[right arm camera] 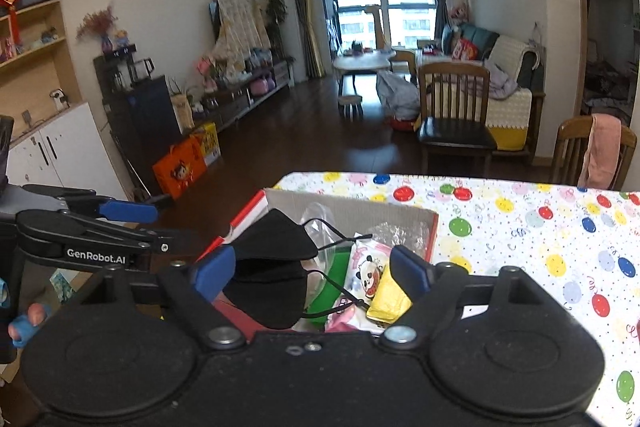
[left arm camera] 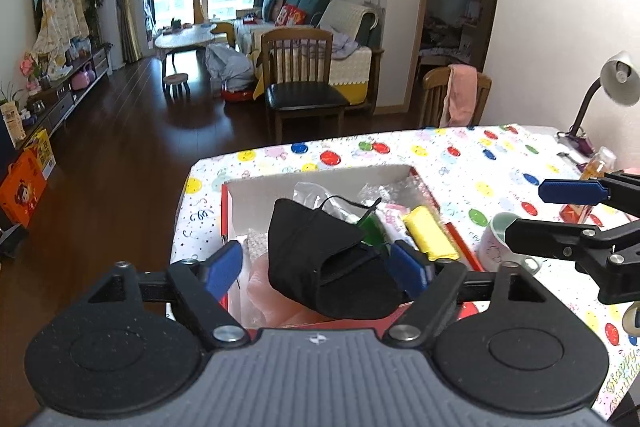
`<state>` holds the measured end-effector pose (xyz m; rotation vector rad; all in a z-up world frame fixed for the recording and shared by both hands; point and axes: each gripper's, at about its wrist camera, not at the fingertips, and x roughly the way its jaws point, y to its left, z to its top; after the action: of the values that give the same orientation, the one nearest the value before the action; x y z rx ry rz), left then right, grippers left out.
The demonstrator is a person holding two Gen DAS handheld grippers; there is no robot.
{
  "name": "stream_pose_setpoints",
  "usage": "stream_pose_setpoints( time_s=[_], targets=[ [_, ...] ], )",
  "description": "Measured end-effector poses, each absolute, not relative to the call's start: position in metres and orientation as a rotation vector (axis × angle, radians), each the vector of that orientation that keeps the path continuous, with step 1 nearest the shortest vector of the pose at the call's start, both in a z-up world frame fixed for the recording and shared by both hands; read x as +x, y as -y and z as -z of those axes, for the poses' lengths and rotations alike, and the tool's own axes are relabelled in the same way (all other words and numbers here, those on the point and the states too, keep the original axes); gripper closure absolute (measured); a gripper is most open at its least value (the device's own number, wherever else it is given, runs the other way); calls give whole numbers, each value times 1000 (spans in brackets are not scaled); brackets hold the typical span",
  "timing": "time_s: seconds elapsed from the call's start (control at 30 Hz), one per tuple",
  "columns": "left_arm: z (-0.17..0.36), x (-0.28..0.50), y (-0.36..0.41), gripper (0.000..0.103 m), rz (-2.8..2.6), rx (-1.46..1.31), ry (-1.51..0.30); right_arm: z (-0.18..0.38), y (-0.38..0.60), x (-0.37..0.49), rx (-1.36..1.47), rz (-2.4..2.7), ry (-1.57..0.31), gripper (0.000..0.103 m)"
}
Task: Organize soft objects
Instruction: 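Open both grippers to release the mask and cloth into the box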
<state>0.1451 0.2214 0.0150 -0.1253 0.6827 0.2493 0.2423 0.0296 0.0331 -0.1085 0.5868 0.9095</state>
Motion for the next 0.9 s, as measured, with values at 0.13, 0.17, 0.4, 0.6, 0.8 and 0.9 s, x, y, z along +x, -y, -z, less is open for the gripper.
stream_pose_setpoints(
  time_s=[0.13, 0.17, 0.4, 0.6, 0.8, 0.9],
  targets=[
    [-22, 132, -214, 21, -245, -117, -643, -37, -20, 231, -95, -920, -545, 13],
    [-24, 129, -213, 21, -247, -118, -632, -37, -18, 228, -92, -923, -536, 12],
    [-33, 111, -202, 17, -238, -129, -576, -39, -3, 209, -73, -932, -484, 4],
    [-39, 102, -188, 15, -215, -109, -531, -41, 11, 198, -49, -933, -454, 0],
    [-41, 97, -176, 2, -196, -100, -501, -41, 23, 193, -19, -891, -444, 0],
    [-40, 95, -170, 1, -190, -99, -489, -39, 26, 191, -14, -856, -439, 0]
  ],
)
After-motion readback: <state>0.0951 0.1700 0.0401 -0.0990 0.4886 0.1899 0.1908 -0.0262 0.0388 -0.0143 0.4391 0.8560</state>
